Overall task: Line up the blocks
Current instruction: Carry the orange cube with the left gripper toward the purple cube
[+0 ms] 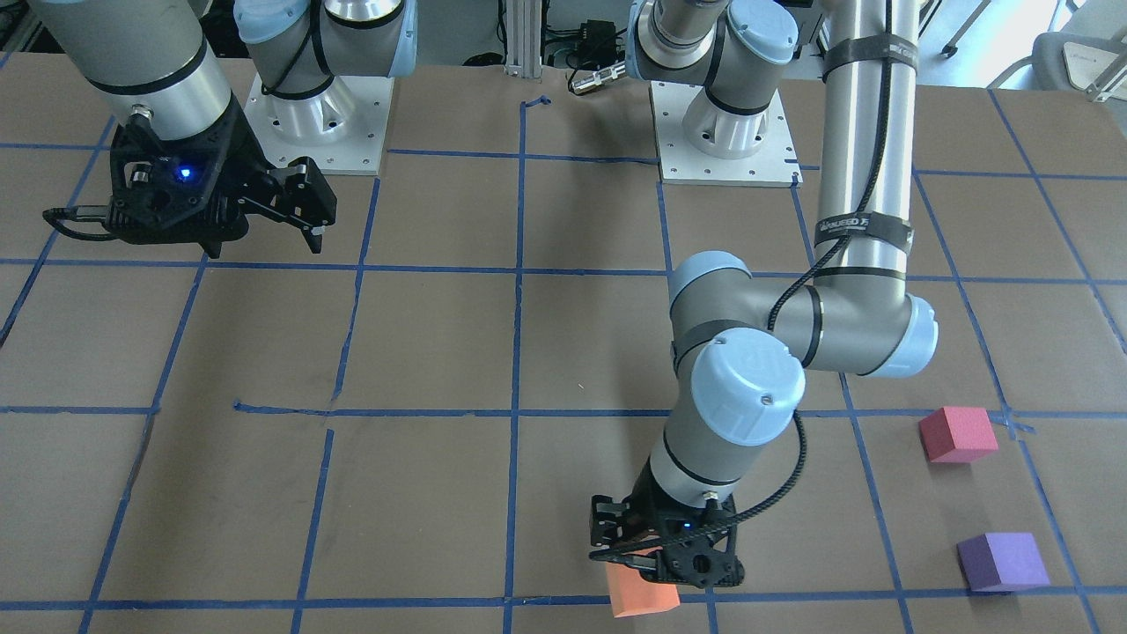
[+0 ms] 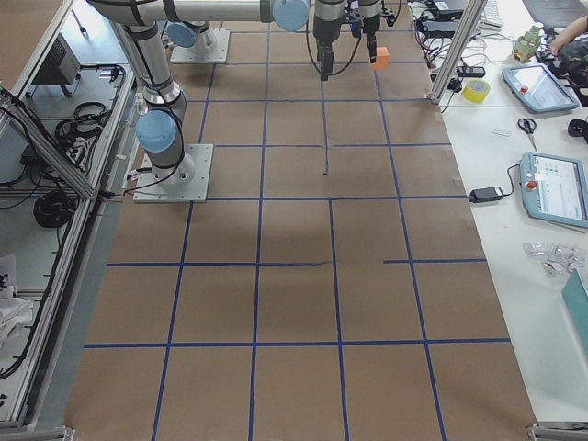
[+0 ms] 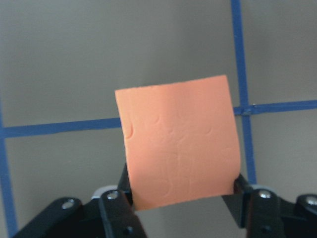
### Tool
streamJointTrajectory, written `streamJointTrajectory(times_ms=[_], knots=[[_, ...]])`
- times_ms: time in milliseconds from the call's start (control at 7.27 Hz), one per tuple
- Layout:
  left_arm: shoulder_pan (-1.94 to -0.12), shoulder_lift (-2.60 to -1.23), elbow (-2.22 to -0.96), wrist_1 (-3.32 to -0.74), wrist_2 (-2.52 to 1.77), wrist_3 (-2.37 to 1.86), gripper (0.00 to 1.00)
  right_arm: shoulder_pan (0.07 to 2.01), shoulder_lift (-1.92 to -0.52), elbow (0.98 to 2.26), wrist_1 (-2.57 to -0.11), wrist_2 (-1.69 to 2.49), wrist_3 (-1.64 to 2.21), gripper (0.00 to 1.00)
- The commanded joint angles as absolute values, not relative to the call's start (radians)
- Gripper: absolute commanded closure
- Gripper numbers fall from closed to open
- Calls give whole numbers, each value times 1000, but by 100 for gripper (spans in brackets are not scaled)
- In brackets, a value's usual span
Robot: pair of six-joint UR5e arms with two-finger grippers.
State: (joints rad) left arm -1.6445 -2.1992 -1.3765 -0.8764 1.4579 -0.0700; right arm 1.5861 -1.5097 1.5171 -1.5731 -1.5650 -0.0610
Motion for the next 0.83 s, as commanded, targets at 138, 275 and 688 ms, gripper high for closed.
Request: streamJointTrajectory(times_ms=[138, 275, 688], knots=[[-1446, -2110, -1379, -1079, 1466, 110, 100, 1586, -1511, 1517, -1577, -1559, -60, 0], [-1372, -2085, -1382, -1133, 1466, 243, 100, 1588, -1511, 1517, -1574, -1559, -60, 0], [-1158, -2088, -1387, -1153, 1467, 571, 100, 1586, -1509, 1519, -1582, -1566, -60, 0]])
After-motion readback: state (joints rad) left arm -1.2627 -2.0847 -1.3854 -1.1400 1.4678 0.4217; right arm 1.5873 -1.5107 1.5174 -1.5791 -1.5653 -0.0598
